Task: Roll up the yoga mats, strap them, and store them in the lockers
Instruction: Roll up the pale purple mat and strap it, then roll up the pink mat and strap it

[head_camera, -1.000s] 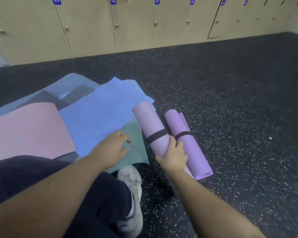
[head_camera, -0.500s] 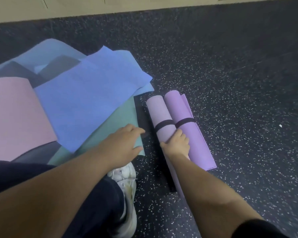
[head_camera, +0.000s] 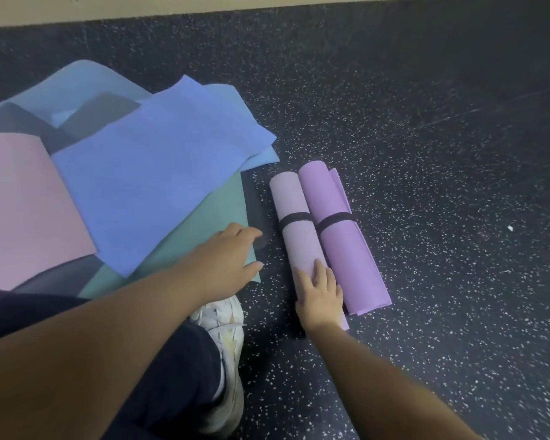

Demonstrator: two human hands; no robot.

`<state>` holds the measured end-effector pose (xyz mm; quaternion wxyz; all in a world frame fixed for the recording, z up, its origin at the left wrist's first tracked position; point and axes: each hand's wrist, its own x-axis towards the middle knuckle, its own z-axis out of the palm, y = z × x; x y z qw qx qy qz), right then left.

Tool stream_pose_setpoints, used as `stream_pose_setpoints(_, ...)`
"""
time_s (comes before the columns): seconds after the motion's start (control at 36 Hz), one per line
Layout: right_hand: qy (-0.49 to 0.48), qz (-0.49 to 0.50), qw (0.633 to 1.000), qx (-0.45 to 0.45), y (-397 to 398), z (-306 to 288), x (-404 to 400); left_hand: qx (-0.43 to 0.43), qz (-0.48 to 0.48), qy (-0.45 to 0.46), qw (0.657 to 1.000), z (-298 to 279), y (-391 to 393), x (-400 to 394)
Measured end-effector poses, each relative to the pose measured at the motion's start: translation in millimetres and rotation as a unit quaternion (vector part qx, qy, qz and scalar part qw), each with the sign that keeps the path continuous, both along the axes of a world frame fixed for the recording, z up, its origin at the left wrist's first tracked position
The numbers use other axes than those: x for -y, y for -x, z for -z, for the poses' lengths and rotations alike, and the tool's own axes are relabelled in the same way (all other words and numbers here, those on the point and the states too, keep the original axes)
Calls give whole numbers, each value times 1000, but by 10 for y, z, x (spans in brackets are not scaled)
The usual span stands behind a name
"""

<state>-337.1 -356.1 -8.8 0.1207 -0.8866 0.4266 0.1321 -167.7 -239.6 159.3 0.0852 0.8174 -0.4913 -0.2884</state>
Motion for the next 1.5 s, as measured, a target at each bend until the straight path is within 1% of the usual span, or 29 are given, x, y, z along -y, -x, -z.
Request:
stream_pose_setpoints(0.08, -1, 7, 999, -45, 175, 44, -122, 0, 7, -8, 1000, 10, 37, -26)
stream_pose_setpoints(0.25, 6, 14, 999, -37, 185, 54, -147, 4, 15, -22, 1000, 5, 61, -76)
stream_pose_setpoints(0.47, -16, 1, 998, -55, -169, -120, 248, 6, 1, -19, 1000, -24, -14, -146)
stream_pose_setpoints(0.67, -28, -3, 998, -62, -397, -477, 325, 77, -2, -12, 997, -218, -107, -178)
stream_pose_setpoints(0.78, -2, -19, 1000, -11, -501, -743, 203, 80, -43, 9, 996, -407, -179, -251)
stream_pose_setpoints(0.89, 14, -41, 999, 32, -587, -1167, 51, 87, -80, 48, 992, -677, -218, -384)
stream_pose_setpoints(1.06, 66, -88, 987, 119, -805, -1874, -265, 149, -112, 93, 978, -1192, -304, -773)
stream_pose_setpoints(1.28, 104, -159, 948, 255, -1205, -2832, -890, 206, -190, 160, 947, -1865, -487, -1588)
stream_pose_setpoints(1.39, 102, -190, 923, 319, -1394, -3281, -1223, 231, -217, 160, 935, -2031, -579, -2020)
stream_pose_setpoints(1.5, 81, -210, 910, 348, -1598, -3631, -1527, 275, -237, 150, 919, -2131, -669, -2477)
